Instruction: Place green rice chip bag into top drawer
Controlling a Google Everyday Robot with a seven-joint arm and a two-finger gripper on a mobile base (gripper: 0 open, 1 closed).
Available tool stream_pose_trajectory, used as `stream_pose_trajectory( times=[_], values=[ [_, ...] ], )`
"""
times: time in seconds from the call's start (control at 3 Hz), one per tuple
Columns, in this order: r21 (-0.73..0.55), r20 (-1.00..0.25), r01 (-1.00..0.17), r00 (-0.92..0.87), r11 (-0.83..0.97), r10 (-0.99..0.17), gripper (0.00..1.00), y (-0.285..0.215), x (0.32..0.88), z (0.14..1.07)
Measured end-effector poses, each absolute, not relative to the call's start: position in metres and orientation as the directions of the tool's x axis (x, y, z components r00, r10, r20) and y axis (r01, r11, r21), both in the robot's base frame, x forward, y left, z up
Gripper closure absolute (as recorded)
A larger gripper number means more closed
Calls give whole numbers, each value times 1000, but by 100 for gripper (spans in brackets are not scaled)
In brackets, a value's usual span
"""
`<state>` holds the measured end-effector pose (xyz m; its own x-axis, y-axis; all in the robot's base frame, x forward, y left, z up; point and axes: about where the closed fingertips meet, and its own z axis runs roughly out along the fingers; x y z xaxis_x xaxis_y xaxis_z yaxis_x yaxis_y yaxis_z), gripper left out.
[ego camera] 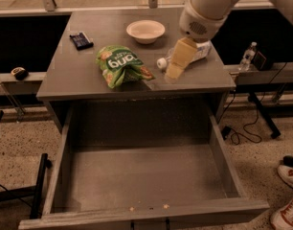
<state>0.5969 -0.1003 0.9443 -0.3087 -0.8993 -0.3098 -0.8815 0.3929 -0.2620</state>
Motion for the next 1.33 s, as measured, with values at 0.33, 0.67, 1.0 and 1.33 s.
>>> stream_pose_trajectory(
  times=[0.33, 0.67, 1.0, 1.33],
  values=[
    [-168, -371, -810, -477, 562, -797, 0, -87, 658, 917],
    [-135, -383, -774, -535, 618, -753, 0, -87, 669, 908],
    [-124, -389, -774, -538, 621, -748, 0, -87, 670, 907],
    [-24, -441, -784, -548, 620, -711, 0, -76, 666, 915]
  ],
)
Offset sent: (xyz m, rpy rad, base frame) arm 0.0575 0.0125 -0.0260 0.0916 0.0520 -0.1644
